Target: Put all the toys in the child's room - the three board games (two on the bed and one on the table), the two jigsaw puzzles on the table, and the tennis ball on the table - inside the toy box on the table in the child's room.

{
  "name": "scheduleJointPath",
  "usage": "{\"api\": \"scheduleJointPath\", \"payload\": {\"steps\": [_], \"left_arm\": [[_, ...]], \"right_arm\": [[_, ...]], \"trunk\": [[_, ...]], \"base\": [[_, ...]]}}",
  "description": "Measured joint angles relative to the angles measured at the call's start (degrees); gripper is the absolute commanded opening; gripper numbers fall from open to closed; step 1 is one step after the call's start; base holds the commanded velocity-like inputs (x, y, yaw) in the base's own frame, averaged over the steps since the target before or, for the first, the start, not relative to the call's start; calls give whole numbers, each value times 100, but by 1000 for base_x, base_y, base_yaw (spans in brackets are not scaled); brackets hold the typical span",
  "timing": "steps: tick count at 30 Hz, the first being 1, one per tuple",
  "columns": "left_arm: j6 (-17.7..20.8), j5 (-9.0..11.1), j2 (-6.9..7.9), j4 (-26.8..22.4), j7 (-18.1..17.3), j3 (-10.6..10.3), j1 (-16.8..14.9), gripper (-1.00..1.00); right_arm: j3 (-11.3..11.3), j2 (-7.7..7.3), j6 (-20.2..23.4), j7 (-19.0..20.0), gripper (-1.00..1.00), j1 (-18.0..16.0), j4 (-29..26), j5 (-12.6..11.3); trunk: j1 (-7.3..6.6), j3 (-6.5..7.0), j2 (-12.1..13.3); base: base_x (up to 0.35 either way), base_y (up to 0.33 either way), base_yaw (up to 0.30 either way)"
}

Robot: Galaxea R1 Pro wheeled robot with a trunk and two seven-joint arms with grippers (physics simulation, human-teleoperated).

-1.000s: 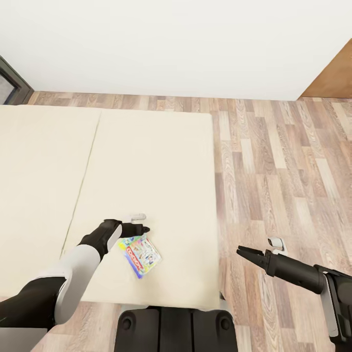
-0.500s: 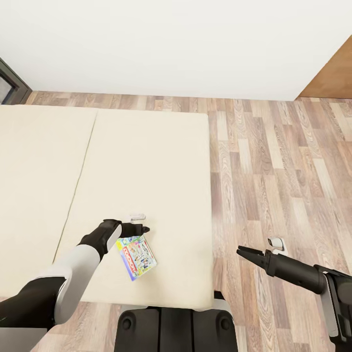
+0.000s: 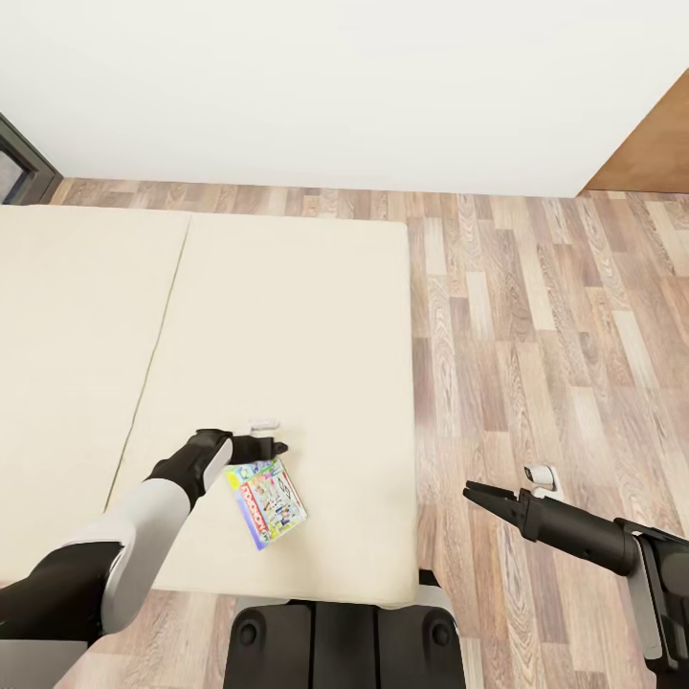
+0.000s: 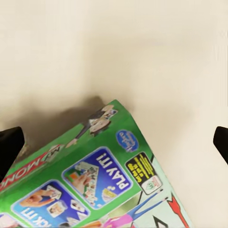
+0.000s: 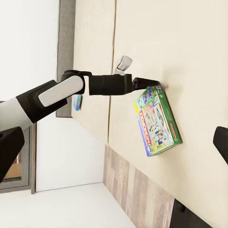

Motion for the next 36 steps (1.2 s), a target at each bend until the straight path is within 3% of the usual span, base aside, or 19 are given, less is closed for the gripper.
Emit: {"api": "scheduleJointPath", "payload": {"steps": [17, 36], "left_arm": [[-2, 37, 217, -269, -61, 40, 26, 100], [89, 35, 243, -436, -329, 39, 298, 100]], "right_arm": [[0, 0, 0, 3, 100, 0, 0, 1], [0, 0, 0, 3, 100, 0, 0, 1]], "trunk": [[0, 0, 0], [0, 0, 0]], "base": [[0, 0, 0], [0, 0, 0]]}}
